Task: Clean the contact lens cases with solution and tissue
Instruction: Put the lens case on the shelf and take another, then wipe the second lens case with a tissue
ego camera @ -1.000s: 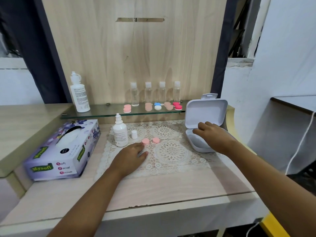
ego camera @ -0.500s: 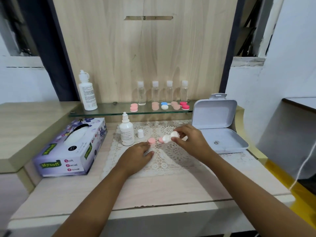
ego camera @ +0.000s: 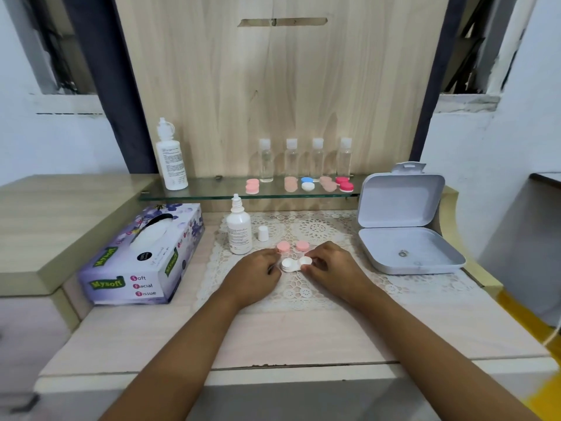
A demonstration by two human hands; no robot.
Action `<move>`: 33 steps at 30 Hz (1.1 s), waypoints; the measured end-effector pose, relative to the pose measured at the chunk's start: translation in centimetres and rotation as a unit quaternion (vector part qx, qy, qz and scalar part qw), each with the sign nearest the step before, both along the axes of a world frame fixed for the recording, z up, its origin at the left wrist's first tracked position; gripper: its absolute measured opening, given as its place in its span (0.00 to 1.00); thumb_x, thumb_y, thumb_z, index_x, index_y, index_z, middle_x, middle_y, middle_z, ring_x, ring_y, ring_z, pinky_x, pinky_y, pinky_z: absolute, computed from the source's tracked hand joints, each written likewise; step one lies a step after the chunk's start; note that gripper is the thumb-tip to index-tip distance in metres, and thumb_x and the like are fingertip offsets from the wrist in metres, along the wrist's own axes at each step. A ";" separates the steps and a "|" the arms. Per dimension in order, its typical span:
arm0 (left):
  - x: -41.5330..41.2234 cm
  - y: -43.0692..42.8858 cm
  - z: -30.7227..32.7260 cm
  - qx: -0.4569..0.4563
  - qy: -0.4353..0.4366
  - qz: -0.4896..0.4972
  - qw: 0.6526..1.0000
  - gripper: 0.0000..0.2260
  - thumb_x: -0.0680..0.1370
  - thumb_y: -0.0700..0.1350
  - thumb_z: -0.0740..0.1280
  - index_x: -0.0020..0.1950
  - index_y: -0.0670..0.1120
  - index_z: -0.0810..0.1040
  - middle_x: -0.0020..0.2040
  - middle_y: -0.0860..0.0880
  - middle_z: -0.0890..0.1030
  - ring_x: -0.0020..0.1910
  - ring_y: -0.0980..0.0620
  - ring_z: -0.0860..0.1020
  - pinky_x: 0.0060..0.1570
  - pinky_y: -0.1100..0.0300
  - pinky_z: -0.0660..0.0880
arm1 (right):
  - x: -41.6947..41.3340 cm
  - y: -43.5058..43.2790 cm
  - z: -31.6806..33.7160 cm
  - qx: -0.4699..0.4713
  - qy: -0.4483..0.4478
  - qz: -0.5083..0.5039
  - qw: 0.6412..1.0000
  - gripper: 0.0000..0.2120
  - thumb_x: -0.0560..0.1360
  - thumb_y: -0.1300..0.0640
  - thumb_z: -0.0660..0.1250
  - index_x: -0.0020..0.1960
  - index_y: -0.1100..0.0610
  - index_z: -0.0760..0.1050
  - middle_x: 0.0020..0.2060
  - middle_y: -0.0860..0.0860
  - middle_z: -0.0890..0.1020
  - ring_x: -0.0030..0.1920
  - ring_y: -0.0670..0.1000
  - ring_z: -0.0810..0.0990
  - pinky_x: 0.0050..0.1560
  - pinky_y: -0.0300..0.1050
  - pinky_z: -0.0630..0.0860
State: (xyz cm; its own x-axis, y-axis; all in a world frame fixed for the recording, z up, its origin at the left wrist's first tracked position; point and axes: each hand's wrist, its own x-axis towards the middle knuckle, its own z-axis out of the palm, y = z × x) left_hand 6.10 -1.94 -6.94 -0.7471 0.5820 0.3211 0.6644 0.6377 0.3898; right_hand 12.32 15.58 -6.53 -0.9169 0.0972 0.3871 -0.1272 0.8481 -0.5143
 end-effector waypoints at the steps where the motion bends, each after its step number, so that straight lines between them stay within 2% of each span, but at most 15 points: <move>1: 0.1 0.0 0.1 0.006 0.001 -0.002 1.000 0.16 0.79 0.44 0.58 0.67 0.45 0.73 0.70 0.51 0.70 0.69 0.54 0.67 0.63 0.68 0.60 | 0.0 0.0 -0.1 0.004 -0.001 0.004 1.000 0.13 0.73 0.55 0.67 0.57 0.57 0.79 0.51 0.52 0.76 0.52 0.48 0.74 0.46 0.31 0.61; 3: 0.2 0.0 0.4 0.008 0.004 -0.006 1.000 0.15 0.79 0.43 0.59 0.65 0.44 0.75 0.68 0.50 0.72 0.66 0.52 0.70 0.61 0.67 0.63 | 0.1 0.0 -0.2 0.002 0.001 0.007 1.000 0.13 0.73 0.55 0.68 0.56 0.57 0.79 0.49 0.52 0.76 0.53 0.49 0.74 0.47 0.32 0.62; 8: 0.1 -0.3 1.1 -0.011 -0.026 -0.004 1.000 0.13 0.79 0.44 0.58 0.58 0.41 0.78 0.58 0.44 0.79 0.56 0.47 0.76 0.56 0.56 0.72 | 0.1 0.0 -0.4 0.007 0.010 0.009 1.000 0.11 0.73 0.55 0.68 0.54 0.57 0.80 0.45 0.48 0.72 0.49 0.47 0.73 0.46 0.34 0.63; 12: 0.8 -0.9 2.6 0.000 -0.027 -0.015 1.000 0.16 0.79 0.45 0.58 0.66 0.47 0.74 0.60 0.47 0.78 0.57 0.51 0.76 0.56 0.61 0.71 | 0.0 0.1 -0.5 0.010 0.002 0.013 1.000 0.11 0.73 0.54 0.68 0.54 0.57 0.80 0.45 0.48 0.72 0.49 0.47 0.72 0.49 0.36 0.65; 15: 2.2 -1.9 4.2 0.010 0.023 -0.036 0.999 0.16 0.80 0.45 0.59 0.67 0.48 0.73 0.55 0.49 0.79 0.52 0.53 0.77 0.50 0.63 0.71 | 0.0 0.3 -0.6 0.016 -0.002 0.022 1.000 0.11 0.73 0.53 0.68 0.53 0.56 0.80 0.45 0.48 0.73 0.50 0.47 0.72 0.49 0.35 0.64; 18: 3.1 -4.3 6.4 0.058 0.068 -0.010 0.996 0.14 0.79 0.44 0.60 0.64 0.47 0.76 0.46 0.54 0.77 0.41 0.58 0.74 0.41 0.72 0.66 | 0.1 0.4 -0.5 0.019 -0.001 0.027 0.999 0.10 0.74 0.54 0.67 0.53 0.56 0.80 0.46 0.49 0.74 0.50 0.47 0.72 0.48 0.35 0.63; 21: 2.6 -7.3 8.5 0.121 0.126 0.056 0.983 0.11 0.78 0.41 0.62 0.57 0.44 0.79 0.41 0.54 0.76 0.37 0.60 0.72 0.38 0.71 0.65 | 0.0 0.4 -0.6 0.021 0.005 0.024 0.999 0.10 0.74 0.54 0.68 0.53 0.56 0.80 0.45 0.49 0.74 0.48 0.48 0.72 0.47 0.35 0.62; 24: 0.3 -10.6 9.7 0.122 0.124 0.156 0.972 0.10 0.78 0.42 0.61 0.56 0.47 0.79 0.45 0.51 0.78 0.41 0.54 0.74 0.43 0.62 0.68 | 0.0 0.4 -0.7 0.025 0.008 0.023 0.999 0.10 0.73 0.54 0.68 0.53 0.55 0.80 0.45 0.49 0.74 0.48 0.48 0.73 0.47 0.35 0.62; 27: -2.7 -13.4 9.7 0.052 0.110 0.222 0.967 0.12 0.78 0.42 0.60 0.57 0.47 0.79 0.54 0.46 0.79 0.47 0.50 0.75 0.50 0.58 0.72 | 0.0 0.4 -0.7 0.023 0.014 0.023 0.999 0.10 0.73 0.54 0.68 0.53 0.56 0.80 0.45 0.49 0.74 0.47 0.47 0.72 0.47 0.36 0.64; 30: -3.6 -14.4 9.0 -0.040 0.097 0.231 0.967 0.13 0.78 0.39 0.58 0.58 0.44 0.79 0.59 0.44 0.77 0.54 0.46 0.75 0.49 0.60 0.69 | 0.0 0.4 -0.7 0.030 0.010 0.023 0.999 0.10 0.73 0.54 0.68 0.53 0.56 0.80 0.45 0.49 0.75 0.47 0.48 0.73 0.47 0.36 0.64; 33: -3.9 -14.9 8.4 -0.117 0.038 0.214 0.969 0.14 0.78 0.39 0.59 0.61 0.42 0.78 0.62 0.43 0.76 0.57 0.45 0.74 0.50 0.61 0.67 | 0.1 0.4 -0.7 0.031 0.007 0.020 0.999 0.10 0.73 0.54 0.69 0.52 0.57 0.80 0.46 0.50 0.76 0.49 0.49 0.74 0.48 0.37 0.65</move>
State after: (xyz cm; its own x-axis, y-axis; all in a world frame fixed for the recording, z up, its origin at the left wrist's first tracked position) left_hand 2.19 -16.86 1.50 -0.9152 0.2882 0.2817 0.3415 0.9258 0.1620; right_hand 12.38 15.99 -7.20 -0.9138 0.0359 0.4047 -0.1685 0.8728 -0.4580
